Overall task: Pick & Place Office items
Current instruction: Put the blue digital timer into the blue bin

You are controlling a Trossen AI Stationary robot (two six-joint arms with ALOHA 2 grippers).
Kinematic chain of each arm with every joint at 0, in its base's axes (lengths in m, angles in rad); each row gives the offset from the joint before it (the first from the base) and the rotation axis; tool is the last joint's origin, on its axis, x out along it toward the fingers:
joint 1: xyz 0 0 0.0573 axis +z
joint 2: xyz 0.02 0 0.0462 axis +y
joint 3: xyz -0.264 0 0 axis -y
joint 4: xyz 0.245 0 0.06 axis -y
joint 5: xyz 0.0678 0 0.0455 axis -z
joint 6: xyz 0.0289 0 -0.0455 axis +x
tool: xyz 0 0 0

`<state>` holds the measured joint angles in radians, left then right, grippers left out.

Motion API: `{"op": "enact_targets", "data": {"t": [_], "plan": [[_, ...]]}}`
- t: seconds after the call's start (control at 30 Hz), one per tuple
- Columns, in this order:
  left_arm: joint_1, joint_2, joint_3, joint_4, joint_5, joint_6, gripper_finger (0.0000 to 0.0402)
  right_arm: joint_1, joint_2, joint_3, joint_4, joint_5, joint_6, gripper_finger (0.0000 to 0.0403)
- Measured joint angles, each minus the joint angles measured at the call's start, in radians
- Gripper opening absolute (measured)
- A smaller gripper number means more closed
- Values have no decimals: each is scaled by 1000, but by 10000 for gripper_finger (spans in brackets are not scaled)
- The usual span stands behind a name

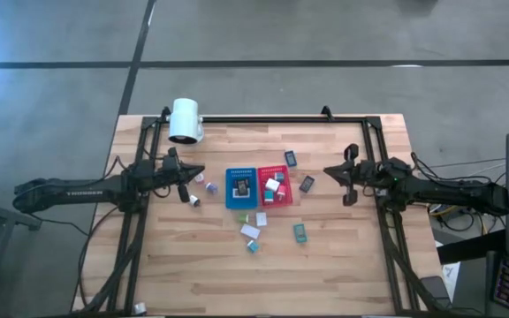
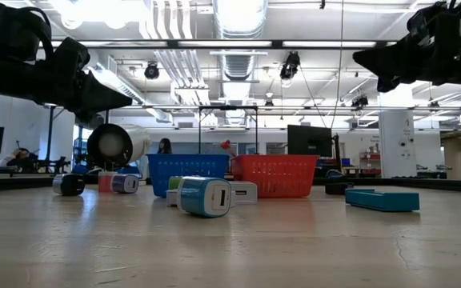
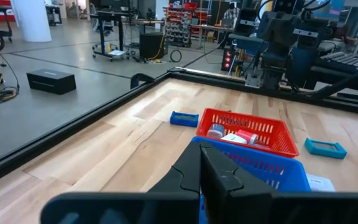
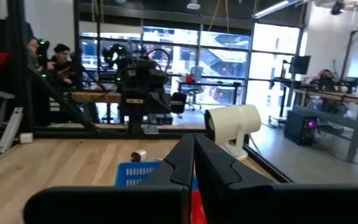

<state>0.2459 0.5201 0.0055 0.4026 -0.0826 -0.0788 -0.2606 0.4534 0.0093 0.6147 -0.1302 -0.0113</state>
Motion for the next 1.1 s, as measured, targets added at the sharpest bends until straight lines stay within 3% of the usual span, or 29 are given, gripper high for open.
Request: {"op": "enact_targets", "data": {"t": [0.23, 0.33, 0.4, 0.53, 0.63, 0.77, 0.9, 1.1], "plan": [[0, 0, 0, 0, 0, 0, 10, 0, 0, 0, -16, 11, 6, 8], [0, 0, 0, 0, 0, 0, 11, 1, 0, 7, -39, 71, 58, 8], [0, 0, 0, 0, 0, 0, 12, 1, 0, 48, -138, 149, 80, 8], [0, 0, 0, 0, 0, 4, 12, 1, 36, 185, -496, 281, 158, 8], [0, 0, 0, 0, 4, 4, 13, 1, 102, 271, -702, 291, 229, 9], [0, 0, 0, -2, 8, 3, 13, 14, 219, 344, -816, 291, 252, 17], [0, 0, 0, -13, 12, 3, 13, 16, 357, 424, -936, 283, 301, 47], [0, 0, 0, -23, 12, 6, 13, 17, 564, 530, -1026, 185, 345, 135]]}}
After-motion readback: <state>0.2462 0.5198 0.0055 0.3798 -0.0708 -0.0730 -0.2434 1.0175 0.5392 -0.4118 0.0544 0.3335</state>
